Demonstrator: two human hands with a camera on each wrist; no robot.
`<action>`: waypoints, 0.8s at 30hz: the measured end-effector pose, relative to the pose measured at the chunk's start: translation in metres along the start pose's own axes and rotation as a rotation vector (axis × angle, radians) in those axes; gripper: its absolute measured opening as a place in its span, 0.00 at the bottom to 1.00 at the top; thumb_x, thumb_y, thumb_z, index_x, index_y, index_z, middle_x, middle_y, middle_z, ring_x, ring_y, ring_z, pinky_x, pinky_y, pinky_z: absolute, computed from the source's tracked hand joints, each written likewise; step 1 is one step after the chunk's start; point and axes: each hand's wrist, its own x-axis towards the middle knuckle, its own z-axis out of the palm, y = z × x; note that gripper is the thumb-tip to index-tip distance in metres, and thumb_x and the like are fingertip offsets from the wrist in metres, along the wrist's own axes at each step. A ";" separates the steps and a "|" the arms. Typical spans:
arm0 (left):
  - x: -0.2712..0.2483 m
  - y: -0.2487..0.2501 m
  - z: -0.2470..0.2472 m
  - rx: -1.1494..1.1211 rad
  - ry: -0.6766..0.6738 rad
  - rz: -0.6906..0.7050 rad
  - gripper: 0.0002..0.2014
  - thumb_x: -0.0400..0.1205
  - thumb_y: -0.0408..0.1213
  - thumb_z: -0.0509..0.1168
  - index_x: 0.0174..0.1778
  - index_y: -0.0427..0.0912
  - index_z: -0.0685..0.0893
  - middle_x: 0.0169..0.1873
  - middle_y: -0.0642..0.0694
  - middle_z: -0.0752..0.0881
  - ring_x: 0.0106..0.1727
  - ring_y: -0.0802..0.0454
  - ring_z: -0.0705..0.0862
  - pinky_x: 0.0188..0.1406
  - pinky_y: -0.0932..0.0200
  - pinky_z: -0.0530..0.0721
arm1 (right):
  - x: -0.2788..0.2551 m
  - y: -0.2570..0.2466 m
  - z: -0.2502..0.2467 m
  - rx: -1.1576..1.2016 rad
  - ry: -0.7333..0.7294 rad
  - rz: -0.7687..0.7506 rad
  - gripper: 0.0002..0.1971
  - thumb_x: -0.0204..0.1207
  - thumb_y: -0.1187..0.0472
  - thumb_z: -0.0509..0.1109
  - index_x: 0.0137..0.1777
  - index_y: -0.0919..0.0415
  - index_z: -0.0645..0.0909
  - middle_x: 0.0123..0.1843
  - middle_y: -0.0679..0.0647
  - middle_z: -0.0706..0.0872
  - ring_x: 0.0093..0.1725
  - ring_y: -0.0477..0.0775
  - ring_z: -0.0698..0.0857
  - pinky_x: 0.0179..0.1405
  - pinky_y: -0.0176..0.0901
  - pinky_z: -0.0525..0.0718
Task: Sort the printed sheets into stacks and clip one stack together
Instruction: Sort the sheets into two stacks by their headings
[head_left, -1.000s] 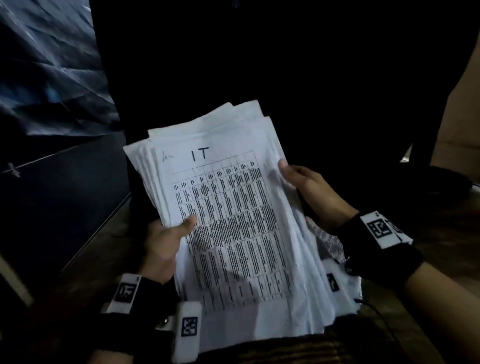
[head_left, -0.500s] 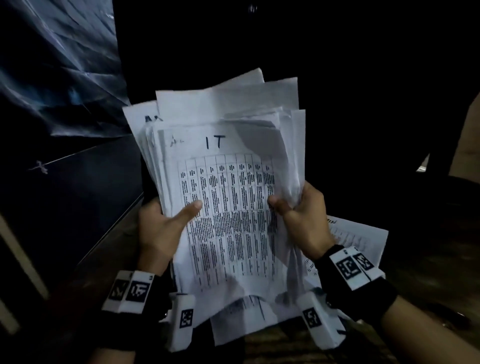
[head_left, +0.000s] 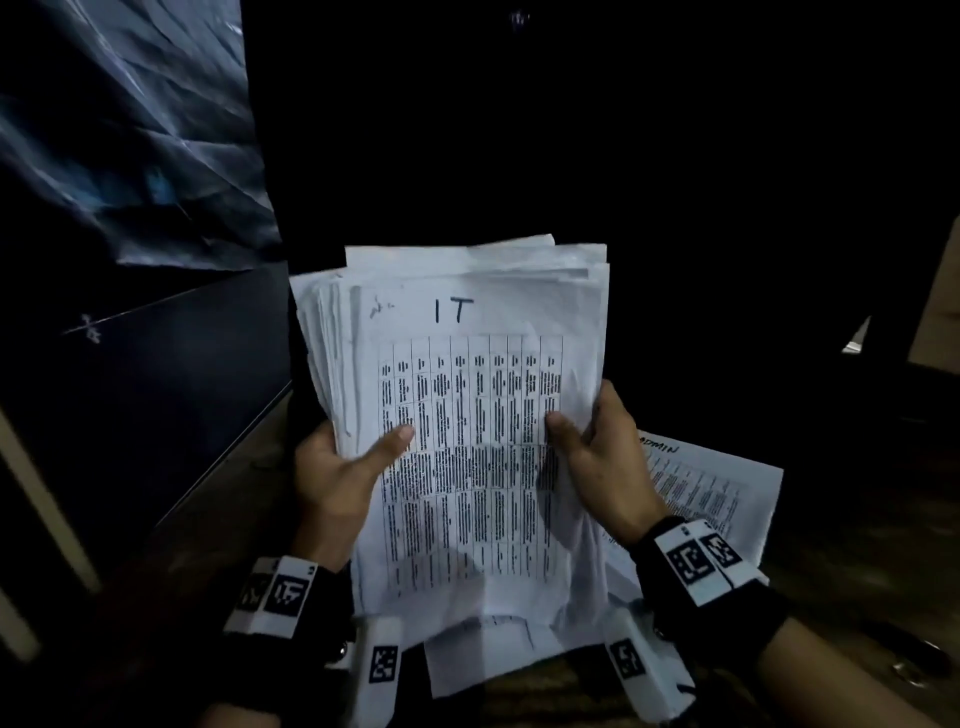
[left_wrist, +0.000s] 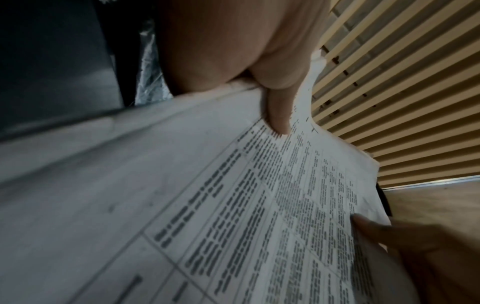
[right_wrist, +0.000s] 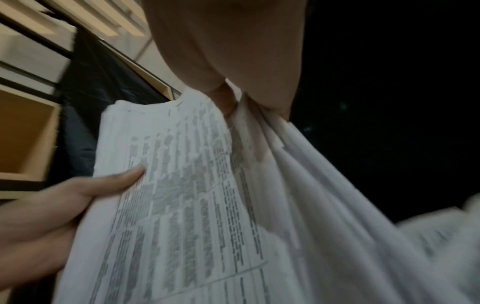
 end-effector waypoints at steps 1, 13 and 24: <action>0.002 0.006 0.001 -0.008 0.012 0.030 0.21 0.69 0.25 0.76 0.58 0.34 0.84 0.38 0.54 0.91 0.38 0.65 0.90 0.38 0.70 0.87 | 0.003 -0.005 0.001 -0.010 0.015 -0.032 0.17 0.80 0.62 0.65 0.67 0.59 0.70 0.56 0.44 0.83 0.55 0.36 0.83 0.58 0.41 0.84; 0.002 -0.040 -0.021 0.168 -0.119 0.035 0.20 0.67 0.25 0.78 0.39 0.60 0.92 0.35 0.70 0.90 0.43 0.72 0.88 0.42 0.71 0.84 | 0.004 0.009 -0.001 -0.130 -0.177 0.125 0.20 0.78 0.62 0.67 0.69 0.58 0.69 0.63 0.51 0.83 0.61 0.50 0.83 0.65 0.50 0.81; 0.014 -0.018 -0.050 0.212 0.234 0.083 0.15 0.75 0.35 0.74 0.29 0.34 0.75 0.27 0.43 0.74 0.25 0.51 0.71 0.15 0.68 0.70 | 0.029 0.158 -0.118 -1.117 -0.226 0.710 0.22 0.76 0.49 0.70 0.68 0.56 0.80 0.66 0.60 0.83 0.64 0.62 0.81 0.44 0.42 0.74</action>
